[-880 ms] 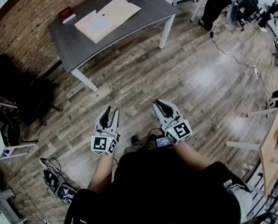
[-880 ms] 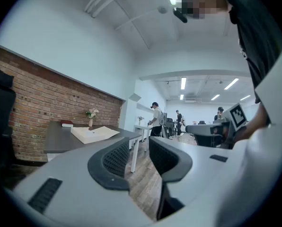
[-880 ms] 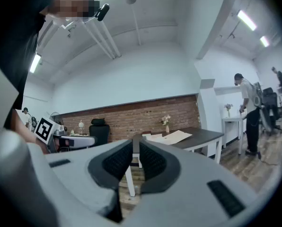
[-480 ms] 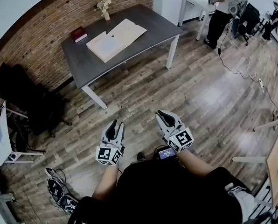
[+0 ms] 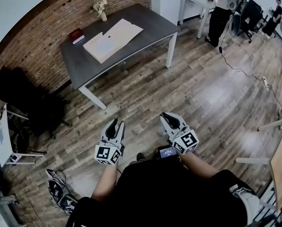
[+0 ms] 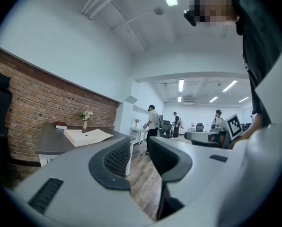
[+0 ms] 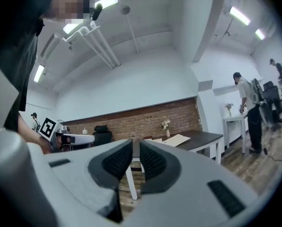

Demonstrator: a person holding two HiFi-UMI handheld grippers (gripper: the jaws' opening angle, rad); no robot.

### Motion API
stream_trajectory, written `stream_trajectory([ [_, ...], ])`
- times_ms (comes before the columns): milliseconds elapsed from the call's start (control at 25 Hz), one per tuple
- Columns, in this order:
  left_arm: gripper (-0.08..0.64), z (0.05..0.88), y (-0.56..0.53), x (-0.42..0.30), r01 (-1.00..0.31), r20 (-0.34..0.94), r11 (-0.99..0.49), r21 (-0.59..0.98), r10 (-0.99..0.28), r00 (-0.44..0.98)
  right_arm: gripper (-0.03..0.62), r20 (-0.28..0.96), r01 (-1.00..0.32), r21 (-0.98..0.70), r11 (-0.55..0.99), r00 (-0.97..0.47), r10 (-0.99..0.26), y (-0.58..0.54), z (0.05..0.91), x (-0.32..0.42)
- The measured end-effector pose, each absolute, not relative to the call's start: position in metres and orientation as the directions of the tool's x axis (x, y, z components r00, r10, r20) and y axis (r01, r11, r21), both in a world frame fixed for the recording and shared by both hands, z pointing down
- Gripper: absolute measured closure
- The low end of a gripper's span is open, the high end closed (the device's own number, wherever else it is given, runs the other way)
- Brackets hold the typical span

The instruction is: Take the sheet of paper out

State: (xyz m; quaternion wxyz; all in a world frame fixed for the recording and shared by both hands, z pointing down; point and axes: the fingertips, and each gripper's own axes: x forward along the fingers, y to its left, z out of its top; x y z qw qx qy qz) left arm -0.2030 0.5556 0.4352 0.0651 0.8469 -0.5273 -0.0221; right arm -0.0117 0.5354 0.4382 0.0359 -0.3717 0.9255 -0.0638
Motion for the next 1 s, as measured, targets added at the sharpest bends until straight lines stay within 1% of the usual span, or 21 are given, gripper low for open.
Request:
stream_trajectory([
  [280,0.449,0.439,0.555,-0.156,-0.887,0.039,-0.443,0.129,-0.892,0.451,0.543,-0.039,-0.652,-0.143,0.745,-0.748,-0.662,0.538,0.439,0.022],
  [440,0.449,0.446,0.557,-0.142,-0.882,0.052,-0.45,0.137,-0.886,0.46,0.543,-0.023,-0.67,-0.169,0.723,-0.731,-0.682,0.536,0.455,0.038],
  [720,0.449,0.47,0.527,-0.15,-0.893,0.076,-0.425,0.151,-0.895,0.439,0.543,-0.011,-0.698,-0.169,0.696,-0.705,-0.709,0.501,0.469,0.056],
  [1000,0.449,0.478,0.431,-0.178,-0.892,0.04,-0.421,0.166,-0.9,0.433,0.543,-0.005,-0.724,-0.167,0.669,-0.678,-0.735,0.412,0.474,0.044],
])
